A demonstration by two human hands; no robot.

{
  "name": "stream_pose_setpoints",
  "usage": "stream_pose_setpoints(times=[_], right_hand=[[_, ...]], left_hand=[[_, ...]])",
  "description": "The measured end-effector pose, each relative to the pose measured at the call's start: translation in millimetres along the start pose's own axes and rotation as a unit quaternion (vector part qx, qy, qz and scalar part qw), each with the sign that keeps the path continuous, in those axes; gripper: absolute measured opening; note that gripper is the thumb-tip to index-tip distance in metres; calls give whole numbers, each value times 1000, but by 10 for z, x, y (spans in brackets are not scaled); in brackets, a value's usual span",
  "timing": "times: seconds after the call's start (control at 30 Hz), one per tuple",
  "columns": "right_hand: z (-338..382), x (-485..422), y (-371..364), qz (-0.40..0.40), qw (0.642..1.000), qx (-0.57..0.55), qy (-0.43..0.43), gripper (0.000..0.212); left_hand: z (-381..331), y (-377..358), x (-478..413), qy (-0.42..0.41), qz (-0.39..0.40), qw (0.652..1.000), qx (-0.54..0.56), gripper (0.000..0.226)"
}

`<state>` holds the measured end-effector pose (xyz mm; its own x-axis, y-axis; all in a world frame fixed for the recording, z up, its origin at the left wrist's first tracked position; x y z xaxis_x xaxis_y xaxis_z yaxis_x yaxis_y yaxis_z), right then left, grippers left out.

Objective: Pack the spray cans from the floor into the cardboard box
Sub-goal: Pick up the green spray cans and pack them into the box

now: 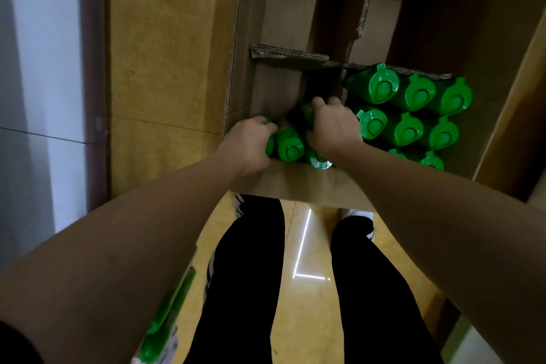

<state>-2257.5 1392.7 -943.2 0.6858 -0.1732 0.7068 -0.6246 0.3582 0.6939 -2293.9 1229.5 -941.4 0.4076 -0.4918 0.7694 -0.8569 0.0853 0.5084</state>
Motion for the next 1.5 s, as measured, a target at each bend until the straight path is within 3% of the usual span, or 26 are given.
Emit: stream_pose_setpoints(times=[0.17,0.3,0.47,0.63,0.77,1.07,1.27,1.5], right_hand=[[-28,60,37,45,999,-27,-3,65],[-61,263,440,34,998,-37,23,77],[-90,679,1436,12,998,-30,55,67],[-234,1431,2763,-89,994,6,62,68],[-431,2345,3805,-157,986,14,60,68],[-964,4334,5858,-374,926,24,37,75],[-1411,5221,6300,-433,900,10,-45,75],[-2007,5920,6095,-453,872,-51,-177,75]], left_hand=[[-56,77,16,36,66,996,44,78],[-263,351,177,60,53,994,78,78],[-910,1208,613,34,-51,996,71,73],[-1719,2278,1377,19,-185,982,38,81],[-2489,2928,2240,4,-238,971,-15,83],[-4642,4679,4226,-105,-430,890,-110,78],[-5625,5033,4852,-192,-469,850,-145,77],[-6438,4827,4802,-320,-412,823,-224,78]])
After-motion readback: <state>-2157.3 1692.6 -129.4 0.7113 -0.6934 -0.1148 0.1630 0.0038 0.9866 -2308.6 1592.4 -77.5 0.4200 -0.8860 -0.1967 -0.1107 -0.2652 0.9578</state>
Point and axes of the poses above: each hand's wrist, its own x-axis away from the middle knuckle, its own y-axis out of the back of the hand, z = x × y, the point moved 5 cm from there along -x, towards the middle knuckle, and after that the axes turned 4 degrees about x, right-handed, at the moved point
